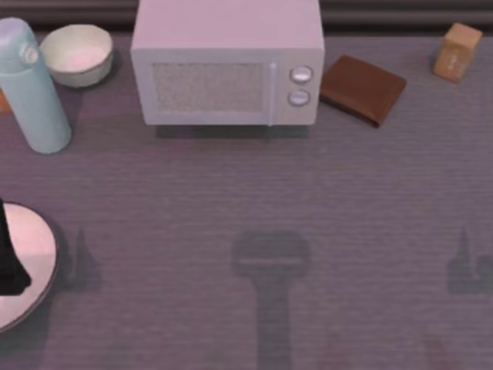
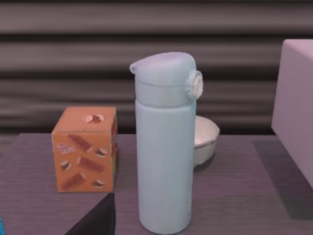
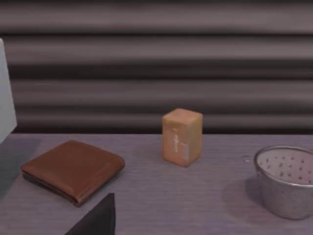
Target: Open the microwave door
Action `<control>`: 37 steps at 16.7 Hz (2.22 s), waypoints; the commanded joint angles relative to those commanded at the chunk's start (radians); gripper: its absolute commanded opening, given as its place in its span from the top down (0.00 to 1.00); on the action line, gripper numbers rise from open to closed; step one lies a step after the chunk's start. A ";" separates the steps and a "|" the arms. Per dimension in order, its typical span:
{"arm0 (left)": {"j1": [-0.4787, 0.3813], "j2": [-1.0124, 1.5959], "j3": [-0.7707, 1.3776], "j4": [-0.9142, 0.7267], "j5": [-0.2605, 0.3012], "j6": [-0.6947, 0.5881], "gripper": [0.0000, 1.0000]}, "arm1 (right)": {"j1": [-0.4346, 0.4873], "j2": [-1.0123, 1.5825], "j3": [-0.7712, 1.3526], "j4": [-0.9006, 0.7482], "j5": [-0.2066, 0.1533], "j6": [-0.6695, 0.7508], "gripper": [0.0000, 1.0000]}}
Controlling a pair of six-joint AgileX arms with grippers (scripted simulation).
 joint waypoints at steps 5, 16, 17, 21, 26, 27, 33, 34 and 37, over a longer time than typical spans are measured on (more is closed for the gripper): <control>-0.018 0.055 0.032 -0.048 -0.001 0.002 0.00 | 0.000 0.000 0.000 0.000 0.000 0.000 0.00; -0.259 0.762 0.779 -0.512 -0.046 -0.100 0.00 | 0.000 0.000 0.000 0.000 0.000 0.000 0.00; -0.288 0.844 0.891 -0.552 -0.055 -0.125 0.00 | 0.000 0.000 0.000 0.000 0.000 0.000 0.00; -0.407 1.185 1.358 -0.705 -0.100 -0.243 0.00 | 0.000 0.000 0.000 0.000 0.000 0.000 0.00; -0.542 1.635 1.894 -0.901 -0.180 -0.409 0.00 | 0.000 0.000 0.000 0.000 0.000 0.000 0.00; -0.565 1.725 1.984 -0.943 -0.197 -0.440 0.00 | 0.000 0.000 0.000 0.000 0.000 0.000 0.00; -0.671 2.186 2.371 -1.187 -0.296 -0.590 0.00 | 0.000 0.000 0.000 0.000 0.000 0.000 0.00; -0.682 2.238 2.409 -1.221 -0.308 -0.607 0.00 | 0.000 0.000 0.000 0.000 0.000 0.000 0.00; -0.702 2.328 2.470 -1.284 -0.331 -0.636 0.00 | 0.000 0.000 0.000 0.000 0.000 0.000 0.00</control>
